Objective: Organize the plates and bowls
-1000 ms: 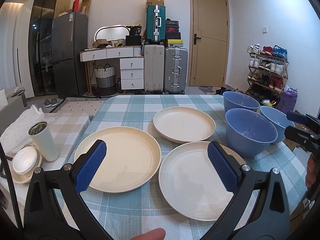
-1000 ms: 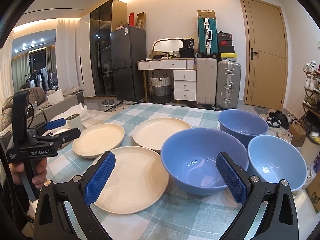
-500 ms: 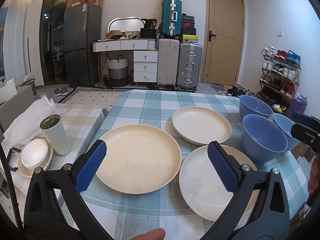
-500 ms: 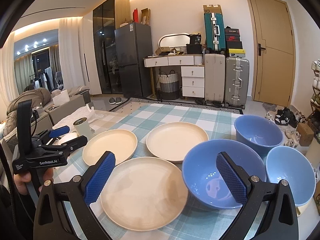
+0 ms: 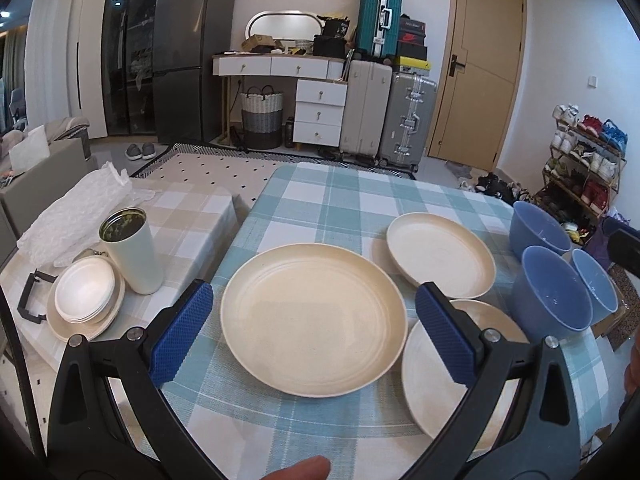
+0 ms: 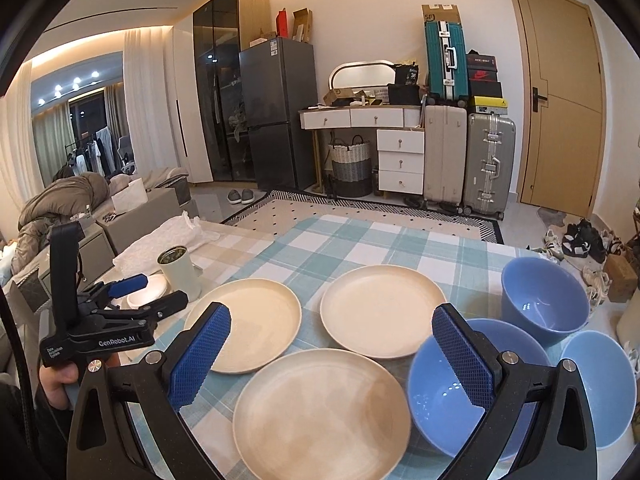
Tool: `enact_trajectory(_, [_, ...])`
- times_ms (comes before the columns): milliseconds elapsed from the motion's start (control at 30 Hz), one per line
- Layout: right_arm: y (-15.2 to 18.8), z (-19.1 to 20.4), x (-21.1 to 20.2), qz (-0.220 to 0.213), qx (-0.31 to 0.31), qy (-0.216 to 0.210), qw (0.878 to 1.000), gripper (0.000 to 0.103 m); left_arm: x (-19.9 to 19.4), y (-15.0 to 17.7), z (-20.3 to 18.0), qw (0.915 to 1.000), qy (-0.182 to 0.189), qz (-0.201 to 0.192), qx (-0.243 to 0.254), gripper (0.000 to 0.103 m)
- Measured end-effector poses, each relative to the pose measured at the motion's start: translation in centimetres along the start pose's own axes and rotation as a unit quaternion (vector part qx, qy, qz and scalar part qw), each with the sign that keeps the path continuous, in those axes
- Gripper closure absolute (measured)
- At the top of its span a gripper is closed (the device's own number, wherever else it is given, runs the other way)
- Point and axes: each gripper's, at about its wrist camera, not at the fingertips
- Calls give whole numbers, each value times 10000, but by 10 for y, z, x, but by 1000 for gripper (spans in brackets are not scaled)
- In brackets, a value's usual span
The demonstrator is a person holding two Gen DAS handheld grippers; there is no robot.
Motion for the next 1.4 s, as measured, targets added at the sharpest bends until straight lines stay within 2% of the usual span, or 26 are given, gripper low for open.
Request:
enact_trajectory(367, [-7, 17, 55, 432, 3, -31, 9991, 0, 40, 9, 14, 9993, -112, 365, -31, 2])
enact_trajectory(1000, [15, 25, 146, 1053, -34, -58, 9944, 0, 109, 37, 46, 9944, -272, 995, -249, 2])
enact_trajectory(1400, [29, 36, 188, 1420, -132, -102, 9897, 0, 127, 48, 60, 9914, -212, 1248, -346, 5])
Point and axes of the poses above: each gripper's, at about its wrist camera, not at the fingertips, and x roughly the way its jaws point, z to its left, y to its underside, and after that the axes turned 7 degrees about x, right-handed
